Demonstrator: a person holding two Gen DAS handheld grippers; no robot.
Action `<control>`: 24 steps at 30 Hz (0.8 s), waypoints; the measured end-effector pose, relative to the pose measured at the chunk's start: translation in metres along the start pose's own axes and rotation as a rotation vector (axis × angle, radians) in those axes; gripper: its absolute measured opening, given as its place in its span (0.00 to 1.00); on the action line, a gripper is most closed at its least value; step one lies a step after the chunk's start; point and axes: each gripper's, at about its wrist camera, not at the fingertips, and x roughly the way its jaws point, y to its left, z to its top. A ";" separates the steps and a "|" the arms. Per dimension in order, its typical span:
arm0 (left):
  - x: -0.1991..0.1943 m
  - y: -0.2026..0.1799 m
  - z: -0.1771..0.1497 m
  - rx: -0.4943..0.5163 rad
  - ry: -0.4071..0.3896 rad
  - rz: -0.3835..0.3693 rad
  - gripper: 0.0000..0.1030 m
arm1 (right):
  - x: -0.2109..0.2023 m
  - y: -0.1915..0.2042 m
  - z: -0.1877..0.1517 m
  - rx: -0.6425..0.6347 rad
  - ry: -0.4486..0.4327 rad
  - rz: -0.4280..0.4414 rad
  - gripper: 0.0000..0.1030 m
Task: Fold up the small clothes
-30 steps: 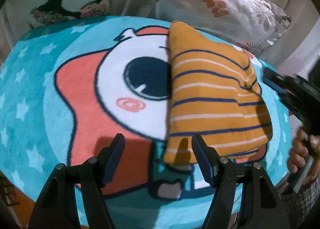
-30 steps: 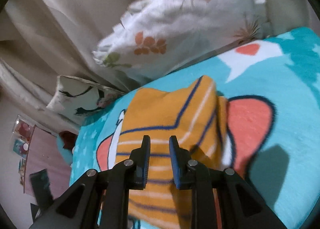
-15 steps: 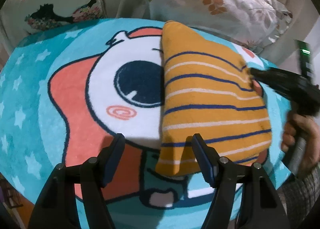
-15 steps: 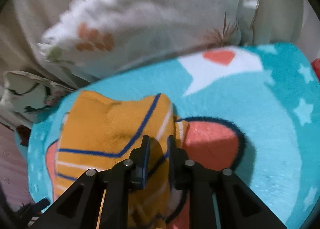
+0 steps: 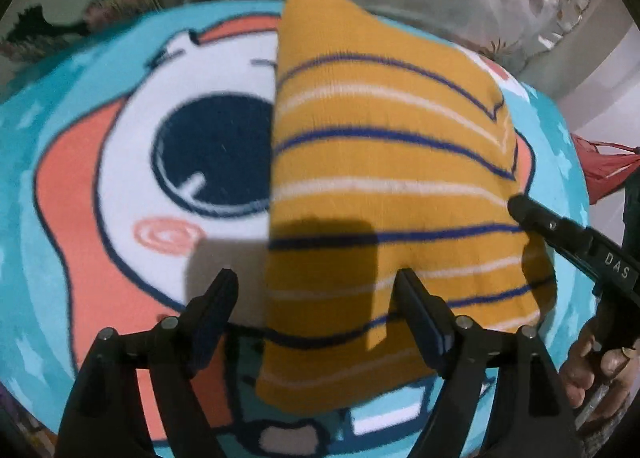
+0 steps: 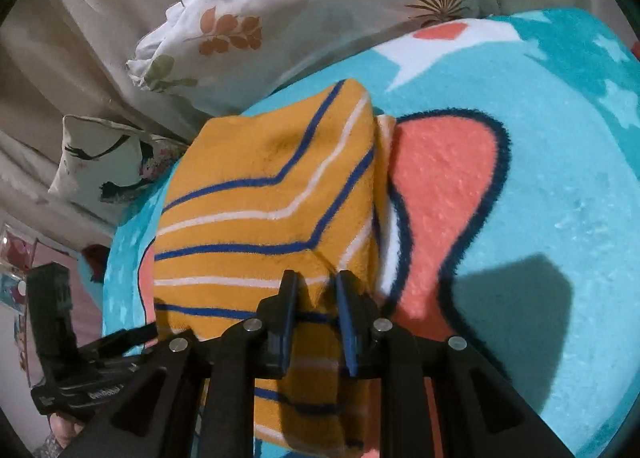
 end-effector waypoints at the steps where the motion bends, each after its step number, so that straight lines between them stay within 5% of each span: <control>1: -0.004 0.000 0.000 0.006 -0.008 -0.011 0.77 | -0.001 0.001 0.002 -0.010 0.002 -0.002 0.22; 3: -0.021 0.004 0.003 0.012 -0.064 -0.039 0.77 | -0.008 0.005 0.008 -0.007 -0.017 0.019 0.29; 6: -0.039 0.020 0.016 -0.034 -0.134 -0.057 0.78 | -0.022 0.000 0.020 0.004 -0.069 0.042 0.63; 7: -0.040 0.029 0.021 -0.066 -0.139 -0.062 0.79 | -0.022 -0.001 0.025 0.006 -0.080 0.037 0.66; 13: -0.006 0.061 0.056 -0.137 -0.110 -0.182 0.84 | 0.015 -0.004 0.053 0.051 -0.010 0.083 0.66; 15: 0.011 0.055 0.063 -0.120 -0.062 -0.306 0.88 | 0.032 -0.007 0.056 0.075 0.015 0.094 0.67; 19: 0.034 0.036 0.067 -0.082 0.007 -0.394 0.91 | 0.039 -0.004 0.056 0.085 -0.040 0.104 0.68; 20: 0.035 0.031 0.067 -0.064 0.026 -0.397 0.85 | 0.040 -0.001 0.056 0.090 -0.033 0.109 0.66; 24: 0.011 0.027 0.072 -0.073 0.015 -0.410 0.57 | 0.034 0.012 0.068 0.104 0.012 0.173 0.32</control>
